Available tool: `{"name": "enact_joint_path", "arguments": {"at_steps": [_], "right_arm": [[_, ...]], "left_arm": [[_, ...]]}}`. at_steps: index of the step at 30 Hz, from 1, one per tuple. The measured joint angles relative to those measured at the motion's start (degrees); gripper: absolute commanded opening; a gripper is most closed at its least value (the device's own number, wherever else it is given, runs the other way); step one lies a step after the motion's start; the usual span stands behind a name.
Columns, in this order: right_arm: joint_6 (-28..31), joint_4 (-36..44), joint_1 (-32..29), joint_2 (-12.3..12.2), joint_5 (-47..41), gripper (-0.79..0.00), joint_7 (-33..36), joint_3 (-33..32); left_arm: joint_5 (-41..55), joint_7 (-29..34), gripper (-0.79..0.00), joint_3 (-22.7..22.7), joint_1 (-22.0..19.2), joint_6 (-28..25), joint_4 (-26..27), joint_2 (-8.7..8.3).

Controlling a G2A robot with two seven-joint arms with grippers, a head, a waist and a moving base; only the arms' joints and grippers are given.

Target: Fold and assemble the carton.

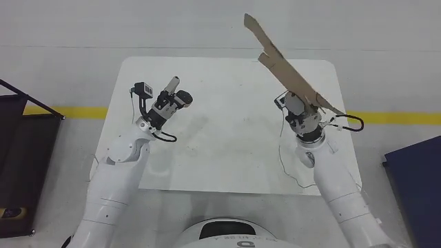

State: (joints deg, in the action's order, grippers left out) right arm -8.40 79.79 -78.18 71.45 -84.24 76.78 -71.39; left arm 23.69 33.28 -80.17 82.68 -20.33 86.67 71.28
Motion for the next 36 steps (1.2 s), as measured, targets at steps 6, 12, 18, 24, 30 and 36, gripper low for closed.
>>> {"name": "enact_joint_path", "arguments": {"at_steps": [6,12,18,24,30,36], "right_arm": [[21.07,0.44,0.63,-0.14,15.08,-0.785,-1.48,-3.04],[44.91,3.84,0.09,-0.22,35.35,-0.785,-8.97,-5.98],[60.66,6.88,-1.84,-0.55,60.67,-0.785,-24.76,-8.43],[66.5,7.48,-2.57,-0.07,77.17,-0.785,-35.49,-9.78],[66.4,8.04,-3.38,0.0,81.37,-0.785,-40.82,-9.94],[54.07,5.55,-2.94,-0.16,60.21,-0.785,-36.93,-4.6]], "left_arm": [[0.0,0.0,0.0,0.0,0.0,0.0,0.0,0.0],[0.0,0.0,0.0,0.0,0.0,0.0,0.0,0.0],[0.0,0.0,0.0,0.0,0.0,0.0,0.0,0.0],[0.0,0.0,0.0,0.0,0.0,0.0,0.0,0.0],[0.0,0.0,0.0,0.0,0.0,0.0,0.0,0.0],[0.0,0.0,0.0,0.0,0.0,0.0,0.0,0.0]]}}
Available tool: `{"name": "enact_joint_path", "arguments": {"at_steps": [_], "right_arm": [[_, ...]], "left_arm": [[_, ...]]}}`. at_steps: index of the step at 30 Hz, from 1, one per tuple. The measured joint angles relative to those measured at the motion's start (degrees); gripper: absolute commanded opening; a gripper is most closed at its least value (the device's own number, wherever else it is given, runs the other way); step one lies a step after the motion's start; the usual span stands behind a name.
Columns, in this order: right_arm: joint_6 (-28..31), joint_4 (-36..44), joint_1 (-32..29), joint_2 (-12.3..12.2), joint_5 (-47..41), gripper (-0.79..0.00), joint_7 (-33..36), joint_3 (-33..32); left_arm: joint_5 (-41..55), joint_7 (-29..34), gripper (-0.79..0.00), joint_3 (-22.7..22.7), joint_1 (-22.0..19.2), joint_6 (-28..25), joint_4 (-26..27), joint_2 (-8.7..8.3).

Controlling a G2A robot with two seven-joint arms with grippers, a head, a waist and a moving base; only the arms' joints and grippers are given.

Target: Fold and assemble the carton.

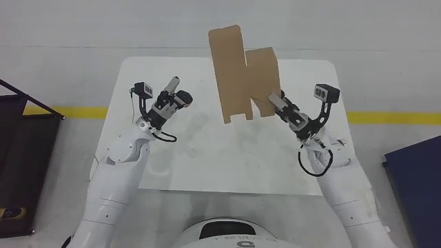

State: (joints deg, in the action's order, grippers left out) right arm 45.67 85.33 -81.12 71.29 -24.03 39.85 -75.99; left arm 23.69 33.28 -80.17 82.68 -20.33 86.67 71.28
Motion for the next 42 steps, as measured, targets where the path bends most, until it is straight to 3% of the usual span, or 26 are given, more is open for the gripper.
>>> {"name": "enact_joint_path", "arguments": {"at_steps": [3,7,11,18,21,32,35,37,42], "right_arm": [[-14.54,-3.14,1.41,-0.37,-21.94,-0.785,10.02,-0.41],[-31.71,-9.44,3.4,-0.26,-41.63,-0.785,18.29,-0.96],[-43.15,-13.64,4.69,0.2,-51.98,-0.785,19.07,0.03],[-61.23,-18.39,5.52,1.48,-69.5,-0.785,13.23,1.57],[-65.81,-18.43,5.45,1.74,-73.65,-0.785,11.65,1.77],[-65.84,-18.38,5.46,1.73,-73.65,-0.785,11.65,1.74],[-66.65,-17.9,5.09,1.87,-74.46,-0.785,11.09,1.89],[-71.85,-17.13,4.28,2.14,-79.81,-0.785,7.59,1.69],[-87.0,-15.25,3.41,2.29,-101.82,-0.785,-7.78,0.4]], "left_arm": [[0.0,0.0,0.0,0.0,0.0,0.0,0.0,0.0],[0.0,0.0,0.0,0.0,0.0,0.0,0.0,0.0],[0.0,0.0,0.0,0.0,0.0,0.0,0.0,0.0],[0.0,0.0,0.0,0.0,0.0,0.0,0.0,0.0],[0.0,0.0,0.0,0.0,0.0,0.0,0.0,0.0],[-0.18,0.02,0.0,0.04,-0.06,-0.06,0.17,-0.03],[-6.07,1.28,0.0,0.3,-0.43,-1.9,2.21,-0.43],[-10.17,2.07,0.0,0.44,-0.11,-3.7,3.37,-0.55],[-8.25,7.03,0.0,-0.01,0.1,-6.76,2.95,-0.96]]}}
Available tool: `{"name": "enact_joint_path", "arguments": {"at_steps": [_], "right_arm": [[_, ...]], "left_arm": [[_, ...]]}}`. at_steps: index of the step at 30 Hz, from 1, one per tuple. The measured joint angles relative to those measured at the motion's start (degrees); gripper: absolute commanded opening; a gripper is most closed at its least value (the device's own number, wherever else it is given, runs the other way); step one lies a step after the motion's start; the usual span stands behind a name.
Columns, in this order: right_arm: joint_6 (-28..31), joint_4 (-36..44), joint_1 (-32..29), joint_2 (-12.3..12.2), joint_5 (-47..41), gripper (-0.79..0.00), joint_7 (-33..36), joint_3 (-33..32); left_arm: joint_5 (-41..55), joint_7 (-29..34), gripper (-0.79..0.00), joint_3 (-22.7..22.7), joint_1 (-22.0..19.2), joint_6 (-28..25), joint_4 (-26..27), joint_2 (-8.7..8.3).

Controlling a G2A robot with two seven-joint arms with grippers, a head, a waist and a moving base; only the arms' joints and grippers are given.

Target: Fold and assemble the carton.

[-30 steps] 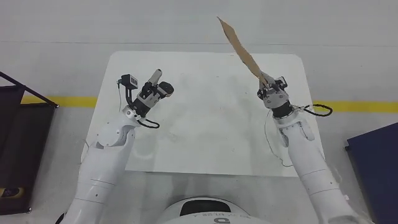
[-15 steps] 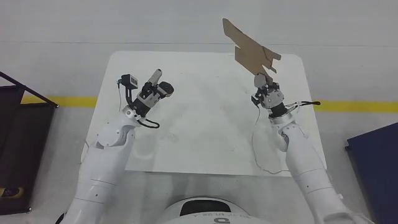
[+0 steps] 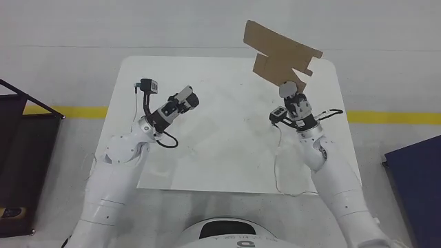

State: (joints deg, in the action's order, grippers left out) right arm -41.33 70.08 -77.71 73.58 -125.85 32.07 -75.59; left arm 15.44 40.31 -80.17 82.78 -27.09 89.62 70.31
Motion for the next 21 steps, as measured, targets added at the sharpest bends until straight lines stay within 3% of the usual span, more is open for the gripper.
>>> {"name": "enact_joint_path", "arguments": {"at_steps": [4,12,21], "right_arm": [[-6.17,1.95,-1.08,-0.31,-14.43,-0.785,-13.48,-0.03],[-9.93,7.75,-3.84,-2.02,-35.59,-0.785,-41.08,0.51],[-13.3,14.34,-6.91,-3.75,-45.94,-0.785,-53.5,-0.45]], "left_arm": [[-0.77,3.89,0.0,-0.43,-0.56,-1.07,-1.5,-0.44],[-2.32,9.09,-0.012,1.62,-1.41,-3.08,-1.46,-0.85],[-5.23,8.82,-0.16,6.39,-3.94,-4.18,-1.76,-0.58]]}}
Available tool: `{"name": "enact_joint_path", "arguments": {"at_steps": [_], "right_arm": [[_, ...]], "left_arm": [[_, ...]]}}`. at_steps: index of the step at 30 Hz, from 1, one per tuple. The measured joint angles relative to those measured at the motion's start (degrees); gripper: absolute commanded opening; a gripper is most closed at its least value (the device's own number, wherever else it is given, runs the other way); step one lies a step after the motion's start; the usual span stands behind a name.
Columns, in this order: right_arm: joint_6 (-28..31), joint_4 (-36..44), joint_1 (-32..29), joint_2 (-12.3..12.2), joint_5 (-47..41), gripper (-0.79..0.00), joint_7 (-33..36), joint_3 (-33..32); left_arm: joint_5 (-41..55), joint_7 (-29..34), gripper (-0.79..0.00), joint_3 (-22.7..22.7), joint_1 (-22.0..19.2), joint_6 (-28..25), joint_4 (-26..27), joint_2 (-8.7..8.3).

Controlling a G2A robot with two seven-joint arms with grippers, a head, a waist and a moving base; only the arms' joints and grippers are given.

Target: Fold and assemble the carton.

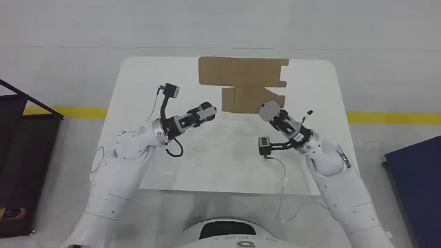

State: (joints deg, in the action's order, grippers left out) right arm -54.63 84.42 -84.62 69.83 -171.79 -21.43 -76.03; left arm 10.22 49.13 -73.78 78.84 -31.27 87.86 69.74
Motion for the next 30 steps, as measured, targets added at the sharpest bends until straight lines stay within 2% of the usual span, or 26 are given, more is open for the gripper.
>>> {"name": "enact_joint_path", "arguments": {"at_steps": [2,4,5,6,9,17,20,22,24,25,26,27,28,30], "right_arm": [[-0.03,0.51,-0.41,-0.24,-0.91,-0.785,-0.94,-0.17],[-0.01,0.9,-0.82,-0.43,-0.97,-0.785,-1.45,-0.24],[-0.03,1.02,-0.99,-0.49,-0.91,-0.785,-1.53,-0.16],[-0.09,1.13,-1.18,-0.54,-0.81,-0.785,-1.57,0.01],[-0.23,1.25,-1.52,-0.65,-0.57,-0.785,-1.41,0.32],[-1.13,1.56,-2.39,-0.99,0.19,-0.785,-1.15,1.09],[-1.16,1.62,-2.47,-1.07,0.6,-0.785,-1.23,1.78],[-1.09,1.56,-2.45,-1.13,0.73,-0.785,-1.19,2.13],[-0.98,1.5,-2.41,-1.22,0.74,-0.785,-1.15,2.36],[-0.89,1.47,-2.4,-1.26,0.68,-0.76,-1.15,2.43],[-0.76,1.46,-2.4,-1.3,0.59,-0.48,-1.16,2.5],[-0.61,1.47,-2.39,-1.37,0.58,-0.129,-1.35,2.6],[-0.51,1.5,-2.39,-1.43,0.68,0.0,-1.58,2.67],[-0.36,1.62,-2.4,-1.55,0.96,0.0,-1.97,2.92]], "left_arm": [[0.22,0.44,-0.172,0.97,-0.42,-0.3,0.06,0.05],[0.87,0.82,-0.246,2.0,-0.81,-0.63,-0.09,0.12],[1.04,1.03,-0.342,2.44,-0.99,-0.76,-0.18,0.15],[1.15,1.29,-0.403,3.02,-1.23,-0.94,-0.27,0.17],[1.19,1.04,-0.483,4.03,-1.68,-1.35,-0.49,0.23],[2.89,0.64,-0.533,5.64,-2.11,-2.51,-0.52,0.24],[3.49,0.74,-0.631,6.16,-2.32,-2.78,-0.8,0.22],[3.55,0.66,-0.785,6.43,-2.39,-3.05,-1.07,0.19],[3.49,0.47,-0.785,6.57,-2.39,-3.41,-1.36,0.13],[3.48,0.39,-0.785,6.6,-2.36,-3.56,-1.45,0.1],[3.47,0.31,-0.785,6.62,-2.33,-3.69,-1.52,0.07],[3.49,0.19,-0.785,6.62,-2.28,-3.84,-1.58,0.03],[3.61,0.07,-0.785,6.63,-2.23,-3.93,-1.61,0.0],[4.57,-0.37,-0.785,6.65,-2.01,-4.13,-1.64,-0.03]]}}
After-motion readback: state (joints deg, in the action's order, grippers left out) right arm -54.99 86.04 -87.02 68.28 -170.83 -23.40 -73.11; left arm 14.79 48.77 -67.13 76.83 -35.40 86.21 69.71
